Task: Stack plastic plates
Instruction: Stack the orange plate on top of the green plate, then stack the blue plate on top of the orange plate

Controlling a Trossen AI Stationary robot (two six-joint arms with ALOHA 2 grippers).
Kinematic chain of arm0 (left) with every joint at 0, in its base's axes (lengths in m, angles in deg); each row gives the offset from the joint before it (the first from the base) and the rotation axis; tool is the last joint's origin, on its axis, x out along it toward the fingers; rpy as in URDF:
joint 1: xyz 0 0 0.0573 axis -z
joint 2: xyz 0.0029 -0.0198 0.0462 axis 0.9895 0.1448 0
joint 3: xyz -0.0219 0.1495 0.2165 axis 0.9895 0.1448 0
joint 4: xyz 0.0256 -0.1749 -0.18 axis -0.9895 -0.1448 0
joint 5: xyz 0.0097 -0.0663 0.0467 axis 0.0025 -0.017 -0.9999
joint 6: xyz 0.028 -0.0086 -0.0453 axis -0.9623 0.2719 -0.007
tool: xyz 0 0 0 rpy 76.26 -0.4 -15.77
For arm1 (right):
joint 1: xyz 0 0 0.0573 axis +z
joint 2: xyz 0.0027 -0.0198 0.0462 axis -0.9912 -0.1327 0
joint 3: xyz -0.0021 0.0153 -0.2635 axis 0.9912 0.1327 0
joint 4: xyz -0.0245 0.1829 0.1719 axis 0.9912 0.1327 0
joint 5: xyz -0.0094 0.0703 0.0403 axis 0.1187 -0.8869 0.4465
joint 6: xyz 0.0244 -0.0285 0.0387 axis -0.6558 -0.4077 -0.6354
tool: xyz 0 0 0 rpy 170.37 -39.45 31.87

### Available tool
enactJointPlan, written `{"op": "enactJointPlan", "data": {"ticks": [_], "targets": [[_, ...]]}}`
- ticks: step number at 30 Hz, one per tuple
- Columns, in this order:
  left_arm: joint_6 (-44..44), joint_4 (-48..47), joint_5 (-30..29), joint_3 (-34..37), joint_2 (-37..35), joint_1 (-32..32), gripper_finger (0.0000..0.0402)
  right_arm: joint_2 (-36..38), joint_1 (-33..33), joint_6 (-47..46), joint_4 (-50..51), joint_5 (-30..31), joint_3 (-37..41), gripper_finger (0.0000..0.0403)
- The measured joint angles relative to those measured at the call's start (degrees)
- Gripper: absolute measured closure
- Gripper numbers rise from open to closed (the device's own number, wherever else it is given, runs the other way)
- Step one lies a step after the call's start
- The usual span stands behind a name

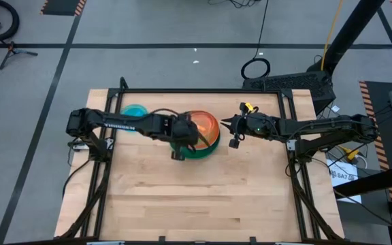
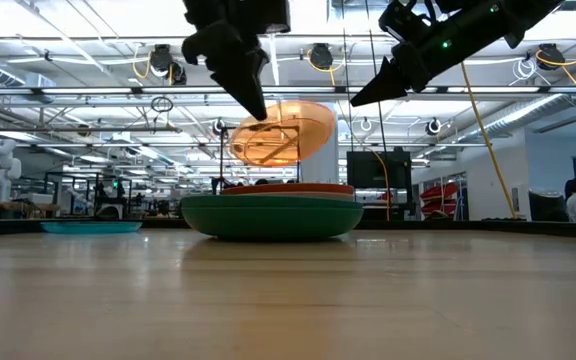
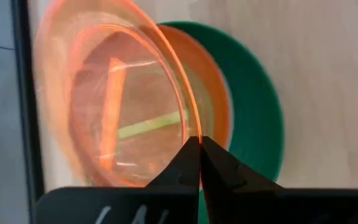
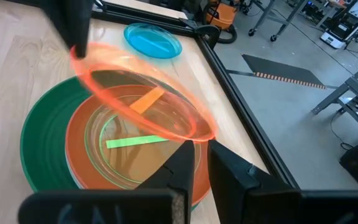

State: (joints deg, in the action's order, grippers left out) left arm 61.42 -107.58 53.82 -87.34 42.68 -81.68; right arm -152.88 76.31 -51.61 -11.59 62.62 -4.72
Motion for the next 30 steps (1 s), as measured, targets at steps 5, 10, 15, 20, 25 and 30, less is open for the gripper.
{"op": "enactJointPlan", "data": {"ticks": [5, 10, 15, 20, 25, 30], "targets": [[1.88, 2.69, 0.05, 0.0, 2.57, 0.94, 0.0396, 0.02, 0.0, 0.0, -0.02, 0.0, 0.0, 0.0365], [3.84, 2.41, 0.04, 0.02, 4.8, 0.44, 0.0386, 0.02, 0.0, 0.01, -0.02, 0.0, 0.0, 0.0365], [4.01, 2.41, 0.04, 0.02, 4.95, -0.45, 0.0349, 0.02, 0.0, 0.04, -0.04, 0.0, 0.0, 0.0365], [3.79, 2.12, 0.04, 0.02, 4.95, -1.24, 0.0316, 0.02, 0.0, 0.07, -0.02, 0.0, 0.0, 0.0365], [3.62, -4.2, 0.04, 0.02, 4.95, -1.97, 0.031, 0.02, 0.0, 0.04, -0.02, 0.0, 0.0, 0.0365], [2.55, -19.25, 0.04, 0.07, 4.75, -4.83, 0.0309, 0.02, 0.02, 0.02, 0.04, 0.0, 0.0, 0.0365]]}}
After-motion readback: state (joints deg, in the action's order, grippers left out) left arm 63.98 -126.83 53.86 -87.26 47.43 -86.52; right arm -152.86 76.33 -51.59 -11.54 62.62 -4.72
